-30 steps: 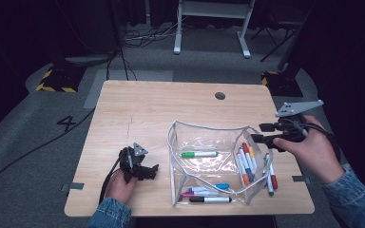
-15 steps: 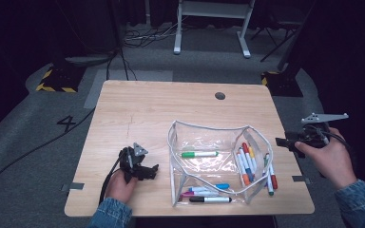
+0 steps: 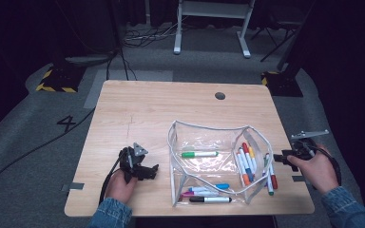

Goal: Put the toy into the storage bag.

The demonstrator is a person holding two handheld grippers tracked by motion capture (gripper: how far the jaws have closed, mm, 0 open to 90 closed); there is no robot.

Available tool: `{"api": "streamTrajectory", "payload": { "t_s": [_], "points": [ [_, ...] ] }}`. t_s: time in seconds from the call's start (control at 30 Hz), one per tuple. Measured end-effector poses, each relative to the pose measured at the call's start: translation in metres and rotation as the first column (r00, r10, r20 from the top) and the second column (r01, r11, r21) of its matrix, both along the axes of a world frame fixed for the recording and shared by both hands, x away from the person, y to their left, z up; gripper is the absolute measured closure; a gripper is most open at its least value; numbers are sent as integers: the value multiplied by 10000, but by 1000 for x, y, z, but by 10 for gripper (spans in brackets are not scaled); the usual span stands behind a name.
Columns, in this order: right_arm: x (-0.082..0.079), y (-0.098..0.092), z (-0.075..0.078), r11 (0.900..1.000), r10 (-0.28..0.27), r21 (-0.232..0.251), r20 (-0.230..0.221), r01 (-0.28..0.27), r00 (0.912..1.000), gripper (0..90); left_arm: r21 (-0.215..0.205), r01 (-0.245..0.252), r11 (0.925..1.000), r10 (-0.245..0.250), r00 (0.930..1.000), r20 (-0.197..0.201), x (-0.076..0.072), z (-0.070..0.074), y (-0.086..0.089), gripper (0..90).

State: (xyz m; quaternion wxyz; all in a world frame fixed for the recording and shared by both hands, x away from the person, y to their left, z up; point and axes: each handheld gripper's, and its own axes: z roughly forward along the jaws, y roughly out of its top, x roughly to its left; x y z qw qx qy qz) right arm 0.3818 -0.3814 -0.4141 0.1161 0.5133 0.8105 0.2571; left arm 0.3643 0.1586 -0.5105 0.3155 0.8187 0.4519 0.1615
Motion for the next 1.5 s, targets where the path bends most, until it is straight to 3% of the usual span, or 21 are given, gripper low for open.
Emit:
{"api": "streamTrajectory", "payload": {
  "t_s": [0.4,0.57,0.67,0.8,0.97,1.17,1.5],
  "points": [
    [-3,-3,-49,9998,-152,-106,-1076,141,9941,561,10,-33,10000,33,10000,51,0,0,0,0],
    [-1,-8,-55,9979,-363,-580,-1185,296,9923,604,9,-35,10000,35,10000,48,0,0,0,0],
    [-1,-12,-57,9950,-606,-874,-1331,492,9893,680,7,-42,10000,42,10000,53,0,0,0,0],
    [1,-17,-57,9928,-941,-866,-1312,831,9869,767,6,-52,10000,52,10000,55,0,0,0,0],
    [2,-18,-57,9912,-1186,-760,-1408,1087,9829,773,10,-53,10000,53,10000,49,0,0,0,0],
    [3,-20,-42,9946,-1024,-298,-1265,994,9867,773,5,-57,10000,57,10000,50,0,0,0,0],
    [1,-13,14,9993,-291,233,-301,298,9991,773,-10,-87,10000,88,10000,40,-1,0,0,0]
  ]
}}
